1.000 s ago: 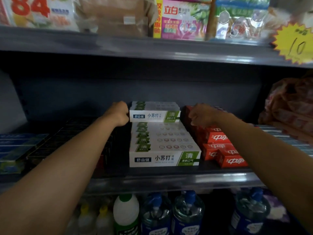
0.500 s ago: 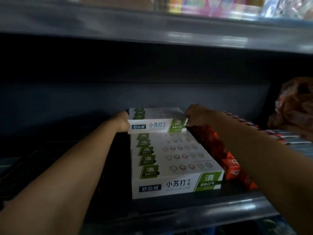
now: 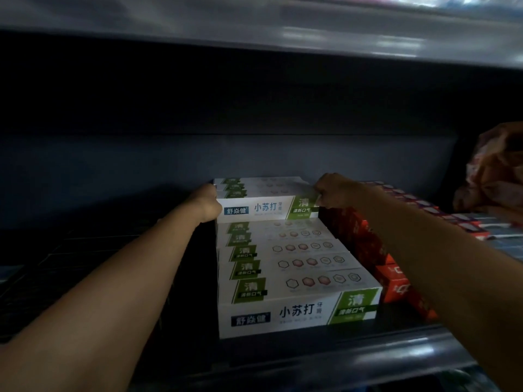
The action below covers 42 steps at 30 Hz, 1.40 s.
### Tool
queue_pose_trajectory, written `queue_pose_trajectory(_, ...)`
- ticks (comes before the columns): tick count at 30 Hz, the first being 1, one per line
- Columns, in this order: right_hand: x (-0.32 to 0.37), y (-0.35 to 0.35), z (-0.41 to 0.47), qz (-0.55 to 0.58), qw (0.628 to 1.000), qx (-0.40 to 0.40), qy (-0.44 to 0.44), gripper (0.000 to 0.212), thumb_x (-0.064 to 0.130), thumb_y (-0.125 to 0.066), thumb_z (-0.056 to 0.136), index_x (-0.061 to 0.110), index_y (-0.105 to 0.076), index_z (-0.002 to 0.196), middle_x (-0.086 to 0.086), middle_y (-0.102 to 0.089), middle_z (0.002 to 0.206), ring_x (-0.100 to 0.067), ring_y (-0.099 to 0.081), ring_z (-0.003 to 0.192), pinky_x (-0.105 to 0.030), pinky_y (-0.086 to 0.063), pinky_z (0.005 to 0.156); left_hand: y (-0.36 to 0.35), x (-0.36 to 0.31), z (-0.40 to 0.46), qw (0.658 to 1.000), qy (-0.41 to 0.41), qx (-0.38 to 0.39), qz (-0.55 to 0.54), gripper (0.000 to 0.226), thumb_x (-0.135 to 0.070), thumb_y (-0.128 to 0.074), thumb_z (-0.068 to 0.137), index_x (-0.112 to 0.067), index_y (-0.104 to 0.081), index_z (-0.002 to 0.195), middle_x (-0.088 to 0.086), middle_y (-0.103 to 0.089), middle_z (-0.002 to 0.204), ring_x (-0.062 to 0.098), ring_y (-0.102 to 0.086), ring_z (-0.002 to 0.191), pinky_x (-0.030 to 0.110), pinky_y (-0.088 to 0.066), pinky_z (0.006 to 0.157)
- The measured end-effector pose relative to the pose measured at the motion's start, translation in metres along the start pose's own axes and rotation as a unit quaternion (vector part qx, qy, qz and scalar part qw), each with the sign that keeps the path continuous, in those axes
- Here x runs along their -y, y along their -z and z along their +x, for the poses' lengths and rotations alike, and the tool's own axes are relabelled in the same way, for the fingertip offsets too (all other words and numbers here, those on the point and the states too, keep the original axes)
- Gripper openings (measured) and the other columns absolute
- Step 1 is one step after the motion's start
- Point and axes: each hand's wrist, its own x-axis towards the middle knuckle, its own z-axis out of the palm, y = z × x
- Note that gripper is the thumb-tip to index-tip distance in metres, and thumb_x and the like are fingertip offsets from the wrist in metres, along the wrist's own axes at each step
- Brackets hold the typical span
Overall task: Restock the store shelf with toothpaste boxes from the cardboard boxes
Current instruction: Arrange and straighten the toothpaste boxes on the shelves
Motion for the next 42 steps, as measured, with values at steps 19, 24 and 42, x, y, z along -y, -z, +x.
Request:
queue_pose_trajectory(19, -0.005, -0.001, 0.001, -0.009, 1.0, 0.005, 0.011, 0.015, 0.025, -0.061, 0.089, 0.015, -0.057, 0.1, -0.002, -0.053, 0.098, -0.018, -0.054, 0.093, -0.03, -0.044, 0.077, 0.002, 0.001, 0.004, 1.0, 0.007, 0.019, 0.025, 0.031, 0.005, -0.055, 0.084, -0.005, -0.054, 0.114, 0.013, -0.057, 0.113, 0.029, -0.055, 0.107, 0.034, -0.044, 0.086)
queue_pose_trajectory(24, -0.005, -0.001, 0.003, -0.013, 1.0, 0.008, 0.006, 0.029, 0.031, -0.062, 0.088, 0.014, -0.057, 0.112, -0.003, -0.053, 0.105, -0.019, -0.053, 0.097, -0.031, -0.044, 0.08, 0.007, -0.002, 0.009, 0.997, 0.01, 0.044, 0.058, 0.042, 0.009, -0.057, 0.082, -0.003, -0.051, 0.121, 0.013, -0.054, 0.115, 0.029, -0.052, 0.111, 0.034, -0.044, 0.092)
queue_pose_trajectory(42, -0.002, 0.001, 0.002, -0.024, 0.999, 0.004, 0.026, 0.025, 0.029, -0.06, 0.09, 0.011, -0.056, 0.107, -0.005, -0.052, 0.107, -0.016, -0.048, 0.092, -0.029, -0.039, 0.075, 0.012, -0.003, 0.016, 0.994, -0.012, 0.069, 0.084, 0.046, 0.008, -0.071, 0.072, -0.005, -0.06, 0.114, 0.012, -0.063, 0.114, 0.029, -0.058, 0.107, 0.041, -0.048, 0.098)
